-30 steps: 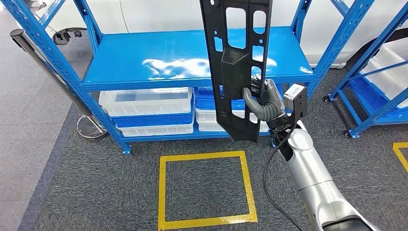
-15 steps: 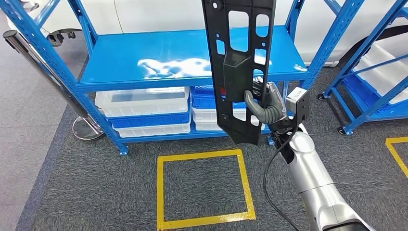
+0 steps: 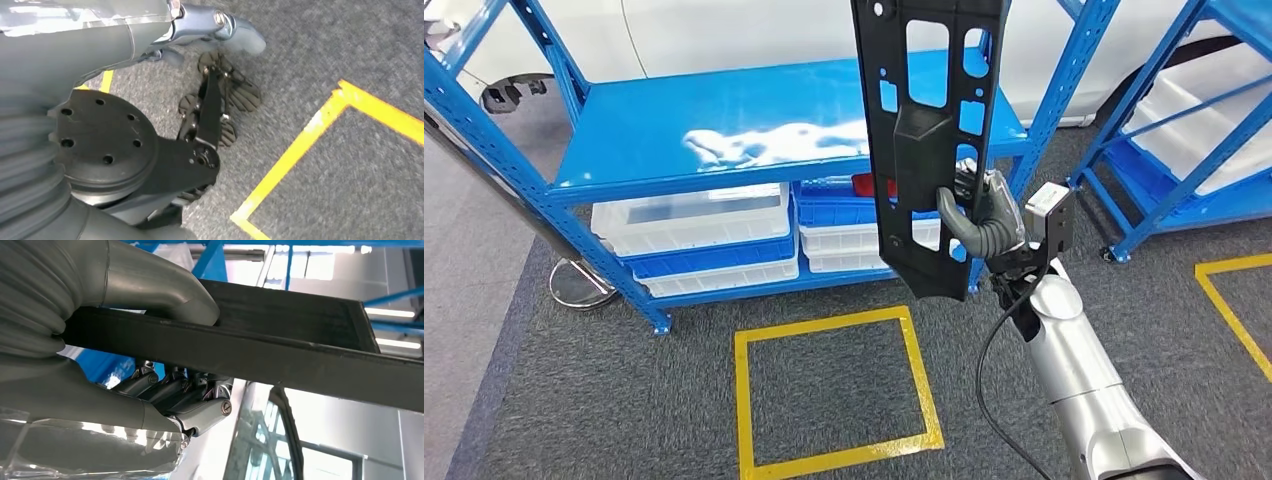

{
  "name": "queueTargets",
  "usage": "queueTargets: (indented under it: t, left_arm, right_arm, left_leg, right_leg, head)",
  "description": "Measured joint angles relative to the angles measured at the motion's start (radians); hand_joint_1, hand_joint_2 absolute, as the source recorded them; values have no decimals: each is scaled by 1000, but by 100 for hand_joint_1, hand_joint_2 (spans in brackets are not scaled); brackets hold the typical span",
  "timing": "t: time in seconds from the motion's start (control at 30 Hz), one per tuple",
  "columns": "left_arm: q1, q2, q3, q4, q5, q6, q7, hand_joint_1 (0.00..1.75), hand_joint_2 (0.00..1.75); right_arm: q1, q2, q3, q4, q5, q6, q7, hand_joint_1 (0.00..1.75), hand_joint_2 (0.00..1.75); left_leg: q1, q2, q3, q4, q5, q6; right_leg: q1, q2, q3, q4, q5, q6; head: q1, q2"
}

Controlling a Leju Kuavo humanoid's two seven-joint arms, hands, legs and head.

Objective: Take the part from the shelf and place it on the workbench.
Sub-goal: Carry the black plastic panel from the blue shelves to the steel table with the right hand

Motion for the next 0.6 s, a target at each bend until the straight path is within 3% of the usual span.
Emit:
queueTargets:
  t: [0.07, 0.13, 0.23, 0.3, 0.33, 0.4, 0.47, 0.5, 0.57, 0.6]
  left_arm:
    - [-1, -1, 0, 0, 0, 0, 0, 0, 175]
    - [-2, -2, 0, 0, 1, 0, 0, 0, 175]
    - [-1, -3, 0, 0, 0, 0, -1, 0, 175]
    - [-1, -3, 0, 0, -1, 0, -1, 0, 175]
    - [-1, -4, 0, 0, -2, 0, -2, 0, 175]
    - [-2, -6, 0, 0, -3, -1, -4, 0, 175]
    - [-3, -6, 0, 0, -4, -2, -6, 0, 175]
    - [-4, -6, 0, 0, -4, -1, -6, 0, 175]
    - [-5, -7, 0, 0, -4, 0, -7, 0, 175]
    - [-5, -6, 0, 0, -4, 0, -7, 0, 175]
  right_arm:
    - [3, 2, -1, -1, 0, 1, 0, 143, 175]
    - [5, 1, -4, -2, -1, 3, 0, 143, 175]
    - [7, 2, -6, -2, -4, 4, -1, 143, 175]
    - [15, 2, -7, -2, -5, 4, 0, 143, 175]
    - [18, 2, -8, -2, -5, 4, 0, 143, 175]
    - [21, 2, -13, -3, -7, 3, 0, 143, 175]
    - [22, 2, -18, -6, -8, 4, -1, 143, 175]
    - [23, 1, -20, -8, -9, 5, -2, 143, 175]
    - [26, -2, -24, -9, -9, 9, -3, 143, 175]
    - [28, -3, -26, -10, -9, 10, -3, 143, 175]
  left_leg:
    - [0, 17, 5, -13, 5, 4]
    - [4, 40, 13, -33, 15, 11]
    - [1, 74, 17, -41, 19, 19]
    - [0, 95, 16, -39, 17, 21]
    - [0, 105, 15, -36, 15, 20]
    - [-1, 124, 15, -27, 7, 16]
    - [-6, 138, 14, -16, -3, 7]
    - [-9, 144, 14, -13, -6, 2]
    - [-10, 156, 16, -11, -10, -8]
    - [-8, 150, 16, -7, -17, -13]
  right_leg:
    - [-4, 16, -5, -5, 7, 14]
    - [0, -5, -17, 17, -10, 24]
    - [1, -55, -96, 184, -96, 33]
    - [0, -60, -134, 266, -116, 38]
    - [0, -64, -125, 251, -99, 39]
    - [1, -90, -57, 121, -40, 36]
    - [8, -119, -2, 13, -7, 23]
    - [11, -124, 5, -3, -6, 16]
    - [12, -105, 2, -3, -4, 3]
    - [9, -96, 2, -5, -1, -3]
  head:
    - [-2, 0]
    - [1, 0]
    - [7, 0]
    - [7, 0]
    - [7, 0]
    - [8, 0]
    - [6, 0]
    - [6, 0]
    - [5, 0]
    - [5, 0]
